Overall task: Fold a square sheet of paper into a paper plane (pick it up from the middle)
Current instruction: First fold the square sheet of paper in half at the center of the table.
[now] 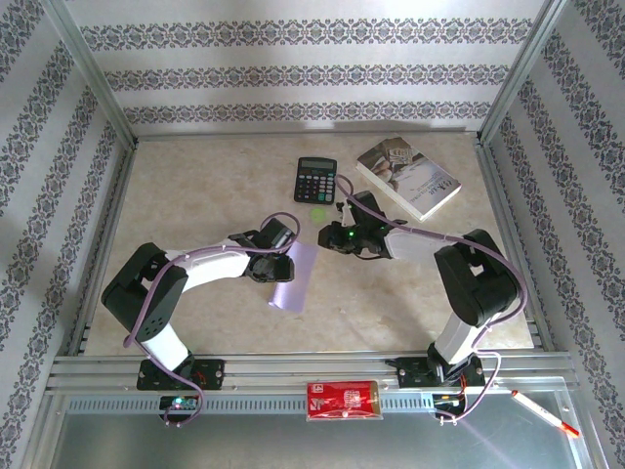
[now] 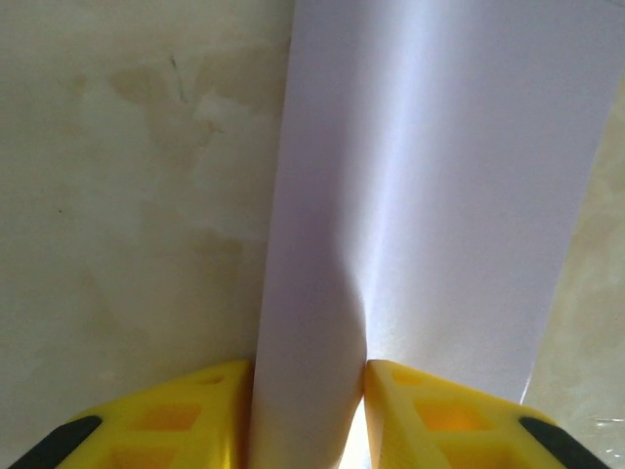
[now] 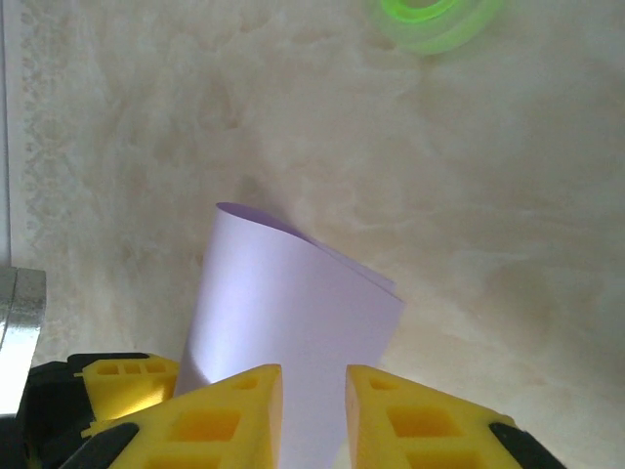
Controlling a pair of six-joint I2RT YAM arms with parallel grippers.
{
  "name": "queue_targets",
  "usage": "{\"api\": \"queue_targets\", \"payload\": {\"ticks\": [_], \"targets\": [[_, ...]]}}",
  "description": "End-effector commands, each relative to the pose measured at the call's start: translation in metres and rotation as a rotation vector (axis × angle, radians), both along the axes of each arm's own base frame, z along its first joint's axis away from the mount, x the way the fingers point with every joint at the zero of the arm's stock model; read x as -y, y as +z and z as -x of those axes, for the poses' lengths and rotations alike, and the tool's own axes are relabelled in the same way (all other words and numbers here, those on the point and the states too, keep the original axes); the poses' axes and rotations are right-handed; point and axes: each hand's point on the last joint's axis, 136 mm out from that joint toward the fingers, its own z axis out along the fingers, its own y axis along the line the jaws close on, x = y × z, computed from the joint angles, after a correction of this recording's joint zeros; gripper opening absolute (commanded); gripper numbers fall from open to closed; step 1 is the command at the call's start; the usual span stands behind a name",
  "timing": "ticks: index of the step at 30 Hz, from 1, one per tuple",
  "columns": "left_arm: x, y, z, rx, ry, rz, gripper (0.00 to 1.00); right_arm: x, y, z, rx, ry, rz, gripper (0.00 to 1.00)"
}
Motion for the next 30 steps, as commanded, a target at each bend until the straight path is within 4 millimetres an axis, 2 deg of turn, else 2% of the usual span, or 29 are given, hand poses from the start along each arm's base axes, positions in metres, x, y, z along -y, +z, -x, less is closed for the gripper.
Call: {"api": "queue_targets", "payload": {"ticks": [1, 16, 22, 30], "targets": [[0.002, -0.009, 0.012, -0.032, 0.028, 0.000, 0.33, 0.009, -0.007, 0.010, -0.013, 0.010, 0.038, 0.24], [0.000, -0.010, 0.012, -0.020, 0.118, 0.037, 0.31, -0.004, -0.020, 0.025, -0.055, 0.038, 0.039, 0.23], [-0.005, -0.010, 0.014, -0.002, 0.158, 0.032, 0.32, -0.006, -0.023, 0.044, -0.088, 0.029, 0.028, 0.21], [-0.009, -0.014, 0.016, 0.008, 0.192, 0.030, 0.32, -0.013, -0.031, 0.079, -0.157, 0.013, 0.021, 0.17]]}}
